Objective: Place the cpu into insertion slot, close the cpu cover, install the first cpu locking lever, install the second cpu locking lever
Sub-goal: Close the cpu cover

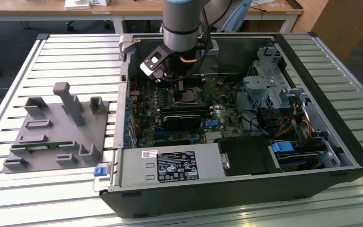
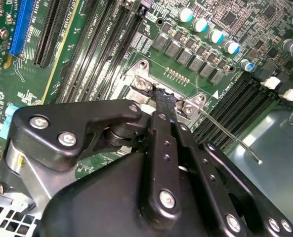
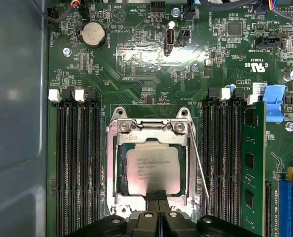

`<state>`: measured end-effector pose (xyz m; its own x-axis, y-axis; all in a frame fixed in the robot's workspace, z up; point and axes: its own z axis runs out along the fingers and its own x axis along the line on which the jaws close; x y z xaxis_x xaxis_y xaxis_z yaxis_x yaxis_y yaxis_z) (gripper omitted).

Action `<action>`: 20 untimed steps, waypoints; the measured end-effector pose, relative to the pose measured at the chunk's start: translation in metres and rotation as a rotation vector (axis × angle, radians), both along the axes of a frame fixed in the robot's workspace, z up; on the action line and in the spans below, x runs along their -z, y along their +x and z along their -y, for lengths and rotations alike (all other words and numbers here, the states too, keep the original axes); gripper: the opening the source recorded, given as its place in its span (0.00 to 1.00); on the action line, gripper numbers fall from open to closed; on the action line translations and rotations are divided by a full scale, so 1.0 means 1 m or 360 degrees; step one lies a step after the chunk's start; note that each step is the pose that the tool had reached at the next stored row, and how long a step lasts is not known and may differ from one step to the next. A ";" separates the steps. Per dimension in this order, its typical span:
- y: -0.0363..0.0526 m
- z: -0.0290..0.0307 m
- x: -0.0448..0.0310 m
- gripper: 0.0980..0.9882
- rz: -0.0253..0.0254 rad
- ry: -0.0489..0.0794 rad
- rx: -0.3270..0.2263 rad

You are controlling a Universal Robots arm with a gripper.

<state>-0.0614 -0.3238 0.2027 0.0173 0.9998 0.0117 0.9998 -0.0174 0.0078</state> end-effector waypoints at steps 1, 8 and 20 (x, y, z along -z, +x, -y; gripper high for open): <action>0.0001 0.0000 0.0005 0.01 -0.00001 0.0000 0.0000; 0.0016 0.0000 0.0020 0.01 -0.00003 0.0001 0.0000; 0.0035 0.0000 -0.0020 0.01 -0.00001 0.0013 0.0000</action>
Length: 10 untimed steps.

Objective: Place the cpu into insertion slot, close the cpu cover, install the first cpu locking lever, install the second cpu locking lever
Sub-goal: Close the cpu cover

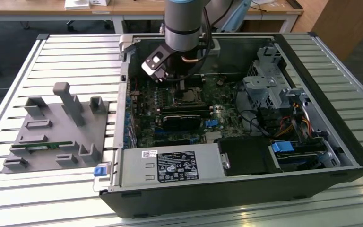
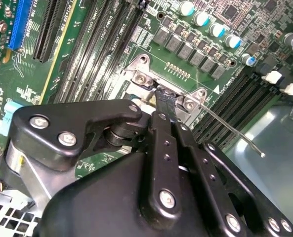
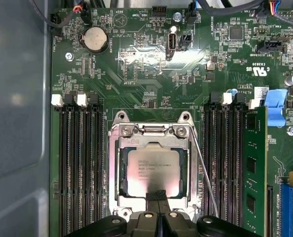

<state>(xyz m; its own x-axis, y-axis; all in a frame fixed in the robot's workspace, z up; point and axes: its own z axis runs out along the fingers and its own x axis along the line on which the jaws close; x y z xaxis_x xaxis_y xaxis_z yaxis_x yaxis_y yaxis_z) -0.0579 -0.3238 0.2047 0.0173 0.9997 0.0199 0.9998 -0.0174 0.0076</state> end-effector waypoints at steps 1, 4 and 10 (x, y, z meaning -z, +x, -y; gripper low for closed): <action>0.0000 0.0000 -0.0010 0.01 0.00000 0.0001 0.0000; 0.0007 0.0000 -0.0027 0.01 0.00002 0.0002 -0.0001; 0.0053 0.0000 -0.0028 0.01 -0.00021 0.0002 0.0000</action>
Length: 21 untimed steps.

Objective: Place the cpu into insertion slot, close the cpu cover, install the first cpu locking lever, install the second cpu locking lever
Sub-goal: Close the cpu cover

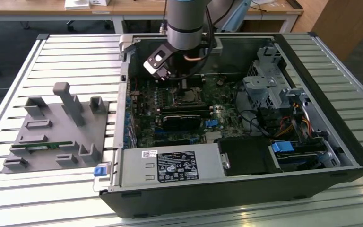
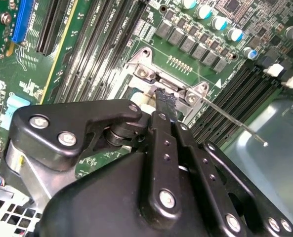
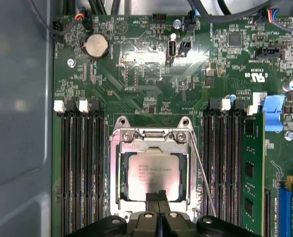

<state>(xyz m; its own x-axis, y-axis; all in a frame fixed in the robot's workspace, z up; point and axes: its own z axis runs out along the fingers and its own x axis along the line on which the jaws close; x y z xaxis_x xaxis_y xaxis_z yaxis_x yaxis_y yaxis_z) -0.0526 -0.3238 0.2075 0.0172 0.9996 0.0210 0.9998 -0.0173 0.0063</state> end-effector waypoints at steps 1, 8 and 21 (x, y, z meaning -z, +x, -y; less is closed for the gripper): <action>0.0009 0.0000 0.0000 0.01 0.00000 0.0000 0.0000; 0.0087 0.0000 0.0000 0.01 0.00001 0.0000 0.0000; 0.0182 0.0000 0.0000 0.01 0.00000 0.0000 0.0000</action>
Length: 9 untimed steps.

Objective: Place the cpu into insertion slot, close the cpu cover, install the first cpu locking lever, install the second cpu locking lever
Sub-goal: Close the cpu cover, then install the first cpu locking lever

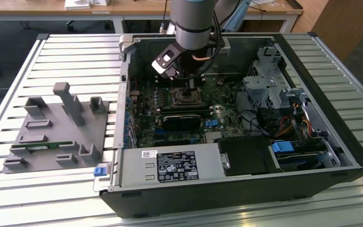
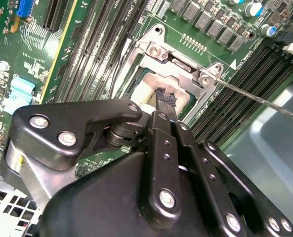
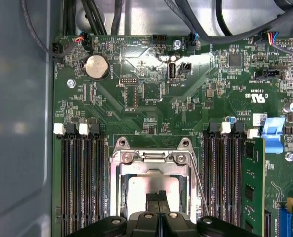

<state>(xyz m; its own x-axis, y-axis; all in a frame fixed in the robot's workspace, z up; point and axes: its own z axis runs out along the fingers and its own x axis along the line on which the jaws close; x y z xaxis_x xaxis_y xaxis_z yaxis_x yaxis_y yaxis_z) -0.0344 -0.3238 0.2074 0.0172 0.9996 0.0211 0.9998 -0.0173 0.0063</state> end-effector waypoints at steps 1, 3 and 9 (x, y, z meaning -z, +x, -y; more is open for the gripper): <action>0.0004 0.0000 0.0000 0.01 0.00000 0.0000 0.0000; 0.0008 0.0000 0.0000 0.01 0.00000 0.0000 0.0000; 0.0011 -0.0001 -0.0007 0.01 0.00000 0.0000 0.0000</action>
<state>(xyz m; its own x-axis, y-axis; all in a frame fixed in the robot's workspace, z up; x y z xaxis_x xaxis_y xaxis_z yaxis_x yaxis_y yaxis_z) -0.0333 -0.3237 0.2081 0.0172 0.9996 0.0210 0.9998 -0.0174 0.0063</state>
